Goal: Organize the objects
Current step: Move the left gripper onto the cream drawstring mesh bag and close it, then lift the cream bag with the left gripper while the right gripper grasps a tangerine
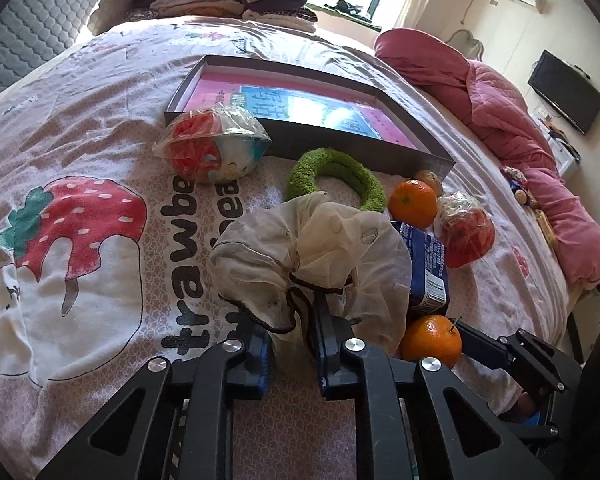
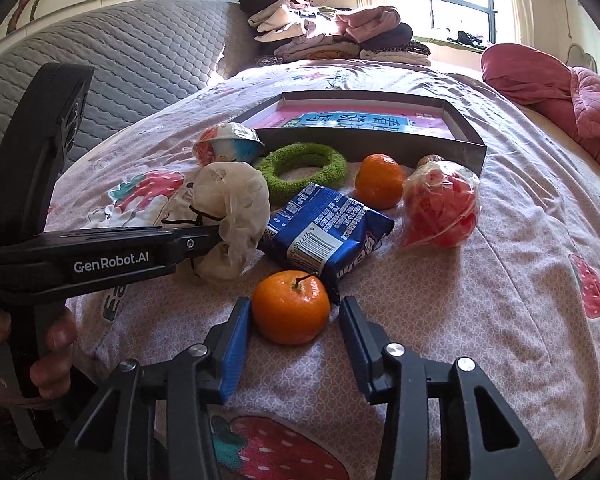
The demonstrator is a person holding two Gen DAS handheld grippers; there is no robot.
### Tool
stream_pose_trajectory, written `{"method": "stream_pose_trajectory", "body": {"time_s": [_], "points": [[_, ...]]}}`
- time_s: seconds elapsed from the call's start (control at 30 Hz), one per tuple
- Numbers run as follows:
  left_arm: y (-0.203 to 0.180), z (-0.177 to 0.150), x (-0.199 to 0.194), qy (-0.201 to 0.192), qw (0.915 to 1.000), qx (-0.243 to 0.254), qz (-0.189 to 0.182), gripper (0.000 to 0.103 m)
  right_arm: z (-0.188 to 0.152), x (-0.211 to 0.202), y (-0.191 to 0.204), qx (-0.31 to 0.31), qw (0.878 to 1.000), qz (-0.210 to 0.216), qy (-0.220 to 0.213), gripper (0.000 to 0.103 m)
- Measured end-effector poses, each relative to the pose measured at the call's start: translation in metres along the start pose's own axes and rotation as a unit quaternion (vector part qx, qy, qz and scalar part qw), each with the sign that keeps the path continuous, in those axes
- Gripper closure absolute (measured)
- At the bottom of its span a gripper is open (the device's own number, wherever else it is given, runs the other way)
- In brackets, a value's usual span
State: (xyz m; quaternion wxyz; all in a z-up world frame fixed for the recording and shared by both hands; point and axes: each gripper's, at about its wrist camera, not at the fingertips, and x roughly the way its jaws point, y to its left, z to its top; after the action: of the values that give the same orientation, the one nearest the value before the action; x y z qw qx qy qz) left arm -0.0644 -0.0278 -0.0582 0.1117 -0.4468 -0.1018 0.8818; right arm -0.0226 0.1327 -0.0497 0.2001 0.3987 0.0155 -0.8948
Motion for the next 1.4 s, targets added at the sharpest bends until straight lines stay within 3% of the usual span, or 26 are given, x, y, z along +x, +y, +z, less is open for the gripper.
{"method": "stream_pose_trajectory", "body": {"time_s": [0.17, 1.07, 1.4], "points": [[-0.001, -0.002, -0.006, -0.008, 1.0, 0.005, -0.004, 0.091, -0.001, -0.005, -0.004, 0.009, 1.0, 0.01, -0.003, 0.064], [0.0, -0.002, -0.036, -0.055, 0.998, 0.007, -0.032, 0.092, 0.006, -0.032, -0.014, 0.022, 0.999, -0.019, -0.036, 0.064], [-0.021, -0.001, -0.056, -0.095, 0.994, 0.045, -0.031, 0.092, 0.013, -0.039, -0.017, 0.02, 0.998, -0.028, -0.053, 0.064]]}}
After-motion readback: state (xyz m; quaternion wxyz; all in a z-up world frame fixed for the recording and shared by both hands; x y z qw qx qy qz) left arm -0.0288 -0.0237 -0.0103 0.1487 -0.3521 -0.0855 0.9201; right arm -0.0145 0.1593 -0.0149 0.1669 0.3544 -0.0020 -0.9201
